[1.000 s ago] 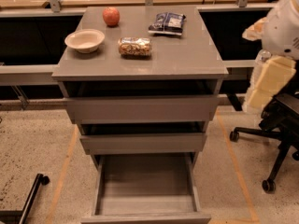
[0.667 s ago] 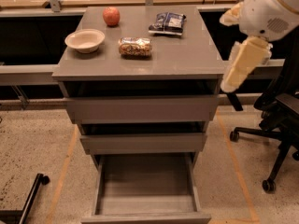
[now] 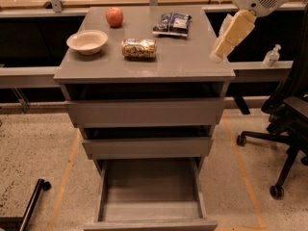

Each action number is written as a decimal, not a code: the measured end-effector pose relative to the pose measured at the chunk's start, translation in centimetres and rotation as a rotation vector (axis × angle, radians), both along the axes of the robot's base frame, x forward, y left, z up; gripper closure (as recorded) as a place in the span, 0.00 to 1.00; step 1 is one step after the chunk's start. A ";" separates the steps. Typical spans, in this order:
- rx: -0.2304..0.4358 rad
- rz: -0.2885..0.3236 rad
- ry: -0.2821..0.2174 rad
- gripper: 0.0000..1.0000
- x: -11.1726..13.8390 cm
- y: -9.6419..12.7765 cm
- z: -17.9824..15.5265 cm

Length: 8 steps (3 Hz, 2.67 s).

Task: Place orange can into bottom drawer

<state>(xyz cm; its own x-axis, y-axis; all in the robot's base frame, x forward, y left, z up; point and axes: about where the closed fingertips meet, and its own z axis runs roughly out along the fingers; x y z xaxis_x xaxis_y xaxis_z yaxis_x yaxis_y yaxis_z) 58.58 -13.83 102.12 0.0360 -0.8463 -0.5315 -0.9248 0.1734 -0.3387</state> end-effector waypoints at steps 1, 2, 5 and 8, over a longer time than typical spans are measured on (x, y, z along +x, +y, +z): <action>0.003 -0.012 0.005 0.00 0.2 0.0 -0.3; 0.039 -0.044 0.014 0.00 2.8 0.1 -2.2; 0.202 0.004 0.121 0.00 14.0 4.5 -11.5; 0.302 0.049 0.214 0.00 19.7 12.1 -18.0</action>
Offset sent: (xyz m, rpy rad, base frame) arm 0.0756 -0.0020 -0.0551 0.1044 0.0278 -0.1081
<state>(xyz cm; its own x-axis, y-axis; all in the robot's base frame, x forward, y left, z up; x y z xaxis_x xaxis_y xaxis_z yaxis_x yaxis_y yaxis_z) 78.27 -1.70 84.10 -0.0665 -0.6499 -0.7571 -0.9787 0.1903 -0.0774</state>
